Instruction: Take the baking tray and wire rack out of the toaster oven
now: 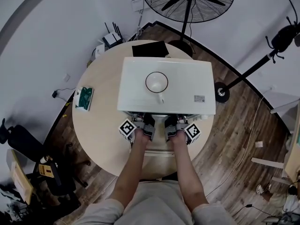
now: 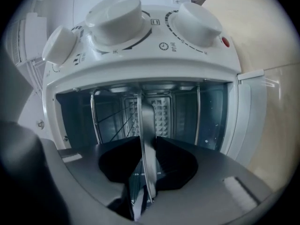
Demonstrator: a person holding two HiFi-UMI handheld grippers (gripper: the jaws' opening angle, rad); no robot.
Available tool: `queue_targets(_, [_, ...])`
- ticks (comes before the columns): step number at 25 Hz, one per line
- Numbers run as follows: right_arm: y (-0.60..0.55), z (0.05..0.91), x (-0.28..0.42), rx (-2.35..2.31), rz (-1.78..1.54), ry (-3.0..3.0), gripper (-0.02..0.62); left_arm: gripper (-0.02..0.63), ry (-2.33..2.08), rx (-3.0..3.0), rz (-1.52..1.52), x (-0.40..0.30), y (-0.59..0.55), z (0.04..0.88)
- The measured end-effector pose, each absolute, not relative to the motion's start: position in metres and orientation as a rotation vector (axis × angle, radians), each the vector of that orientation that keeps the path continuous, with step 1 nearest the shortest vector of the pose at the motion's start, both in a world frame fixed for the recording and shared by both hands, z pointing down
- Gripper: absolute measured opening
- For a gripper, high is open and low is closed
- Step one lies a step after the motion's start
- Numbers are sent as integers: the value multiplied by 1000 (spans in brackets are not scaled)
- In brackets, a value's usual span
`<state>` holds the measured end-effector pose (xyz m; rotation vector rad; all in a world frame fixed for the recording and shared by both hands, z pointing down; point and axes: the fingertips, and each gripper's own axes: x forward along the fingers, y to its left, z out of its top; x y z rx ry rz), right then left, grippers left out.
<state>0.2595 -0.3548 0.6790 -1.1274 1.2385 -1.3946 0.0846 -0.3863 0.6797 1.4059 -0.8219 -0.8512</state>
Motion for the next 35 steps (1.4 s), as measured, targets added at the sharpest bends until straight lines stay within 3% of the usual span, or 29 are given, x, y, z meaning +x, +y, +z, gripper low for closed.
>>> queue_targets(3, [-355,680,259,-1129,-1392,1233,81,147,-855,1380,-839,82,-385,686])
queue_targets(35, [-285,685,249,-1148,-1456,1262,75,141,-831,1353,-766,73,-317,690])
